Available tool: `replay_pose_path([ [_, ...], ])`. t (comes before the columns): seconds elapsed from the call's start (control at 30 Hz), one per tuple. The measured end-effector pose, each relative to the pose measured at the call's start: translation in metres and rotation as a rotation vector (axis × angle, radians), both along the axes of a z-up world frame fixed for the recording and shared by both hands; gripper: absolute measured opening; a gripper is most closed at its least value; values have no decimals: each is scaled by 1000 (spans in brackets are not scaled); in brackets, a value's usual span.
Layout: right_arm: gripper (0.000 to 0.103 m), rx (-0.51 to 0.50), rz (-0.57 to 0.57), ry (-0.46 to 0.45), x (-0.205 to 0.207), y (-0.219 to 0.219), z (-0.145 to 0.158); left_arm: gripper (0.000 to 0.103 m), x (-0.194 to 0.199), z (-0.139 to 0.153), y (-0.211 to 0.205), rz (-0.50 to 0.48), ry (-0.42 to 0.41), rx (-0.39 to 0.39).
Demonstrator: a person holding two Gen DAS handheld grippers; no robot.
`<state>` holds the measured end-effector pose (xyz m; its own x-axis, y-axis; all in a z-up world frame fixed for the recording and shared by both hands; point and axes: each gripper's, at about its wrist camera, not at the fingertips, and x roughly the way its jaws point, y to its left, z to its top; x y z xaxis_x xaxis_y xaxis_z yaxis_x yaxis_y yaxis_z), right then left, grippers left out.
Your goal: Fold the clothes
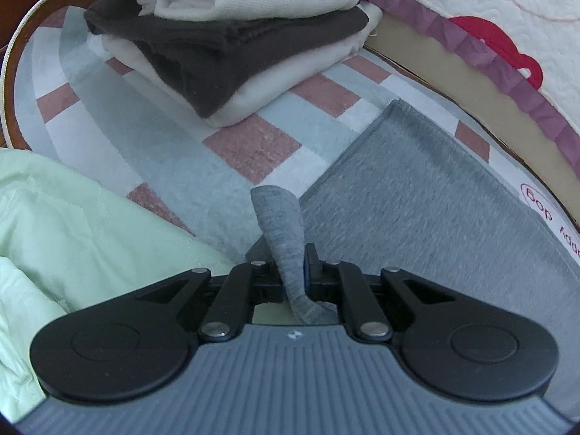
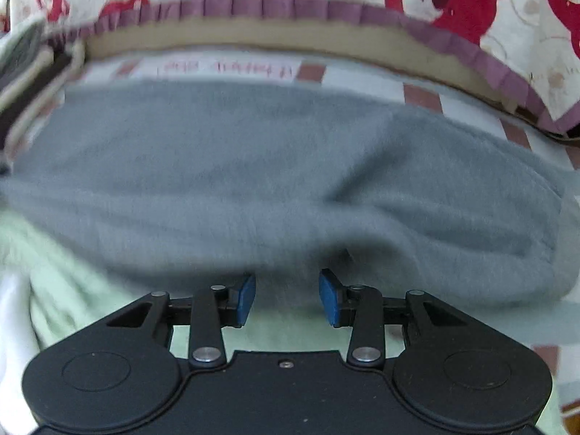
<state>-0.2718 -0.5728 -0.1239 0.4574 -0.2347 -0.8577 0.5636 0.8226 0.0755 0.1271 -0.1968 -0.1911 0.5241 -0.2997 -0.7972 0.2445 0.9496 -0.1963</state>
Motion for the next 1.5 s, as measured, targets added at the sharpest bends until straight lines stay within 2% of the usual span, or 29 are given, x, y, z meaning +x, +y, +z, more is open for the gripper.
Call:
replay_pose_path([
  [0.03,45,-22,-26,-8,6,-5,-1,7,0,0,1,-2,0,1],
  [0.1,45,-158,-114,28,18,-17,-4,7,1,0,3,-3,5,-6],
  [0.13,44,-189,-146,32,21,-24,-7,9,1,0,4,-4,8,-8],
  [0.2,44,-169,-184,21,23,-40,-13,9,2,-1,5,-7,11,-8],
  [0.27,43,-92,-199,14,20,-54,-21,9,2,-3,5,-12,13,-6],
  [0.4,43,-13,-236,45,14,-63,-33,10,2,-4,3,-25,7,8],
  [0.5,44,-18,-257,83,14,-55,-39,10,2,-5,3,-28,5,14],
  [0.6,44,-93,-240,145,22,-42,-50,10,3,-4,4,-27,8,12],
  [0.67,38,-154,-229,161,26,-39,-52,10,3,-4,4,-26,9,11],
  [0.73,6,-251,-214,197,28,-36,-50,11,3,-3,6,-28,10,11],
  [0.77,4,-274,-203,210,27,-36,-50,11,3,-3,6,-27,11,9],
  [0.87,5,-238,-178,233,23,-40,-53,11,4,-4,8,-26,14,5],
  [1.0,21,-161,-196,214,19,-45,-48,14,4,-1,8,-35,13,18],
  [1.1,22,-84,-266,164,12,-56,-45,23,7,10,17,-16,2,17],
  [1.2,22,-30,-311,146,8,-61,-47,24,13,24,32,14,-19,8],
  [1.33,22,-26,-323,132,8,-61,-53,24,16,41,50,36,-61,21],
  [1.5,26,-41,-314,121,12,-57,-57,24,10,37,60,0,31,-43],
])
